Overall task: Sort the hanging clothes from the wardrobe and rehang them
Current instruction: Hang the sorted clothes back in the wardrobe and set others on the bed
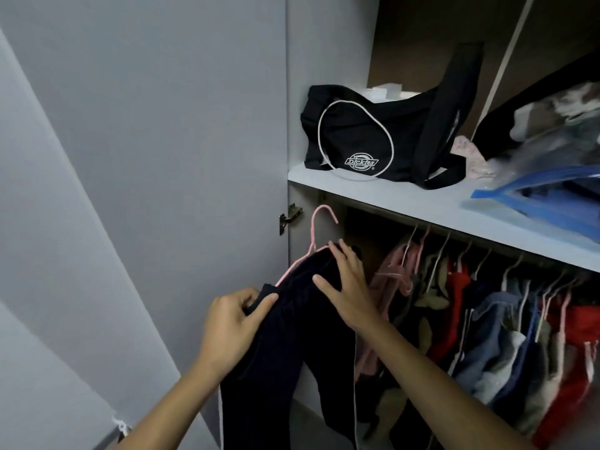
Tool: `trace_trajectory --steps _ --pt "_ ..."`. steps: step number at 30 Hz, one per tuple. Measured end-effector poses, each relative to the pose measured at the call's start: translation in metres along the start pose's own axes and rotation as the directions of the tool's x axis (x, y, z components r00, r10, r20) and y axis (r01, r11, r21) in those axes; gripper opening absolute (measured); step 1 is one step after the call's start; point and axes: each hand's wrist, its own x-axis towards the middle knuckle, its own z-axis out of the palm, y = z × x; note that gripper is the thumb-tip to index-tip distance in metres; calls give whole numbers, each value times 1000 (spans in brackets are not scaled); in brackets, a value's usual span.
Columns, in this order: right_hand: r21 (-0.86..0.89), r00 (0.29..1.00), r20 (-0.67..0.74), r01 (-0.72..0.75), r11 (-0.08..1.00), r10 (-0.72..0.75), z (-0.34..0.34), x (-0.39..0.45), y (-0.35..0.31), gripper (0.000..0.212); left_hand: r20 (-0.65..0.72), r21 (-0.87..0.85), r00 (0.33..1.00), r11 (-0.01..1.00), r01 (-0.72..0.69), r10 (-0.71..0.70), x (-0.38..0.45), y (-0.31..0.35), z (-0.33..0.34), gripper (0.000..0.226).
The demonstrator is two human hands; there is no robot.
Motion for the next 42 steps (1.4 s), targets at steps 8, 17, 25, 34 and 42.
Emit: trace_trajectory --steps 8,17,25,34,42 --pt "6 998 -55 -28 1000 29 5 51 36 79 1 -49 999 998 -48 48 54 -32 50 62" --pt "70 997 -38 -70 995 73 10 104 101 80 -6 -14 999 999 -53 53 104 -58 124 57" --pt "61 994 -106 -26 998 33 29 175 165 90 -76 43 994 996 -77 80 160 -78 192 56" --pt "26 992 -120 -21 999 24 40 233 207 98 -105 25 993 998 -59 62 199 -99 240 51" --pt "31 996 -76 -52 998 54 45 256 225 107 -125 103 992 995 -2 15 215 -108 262 51"
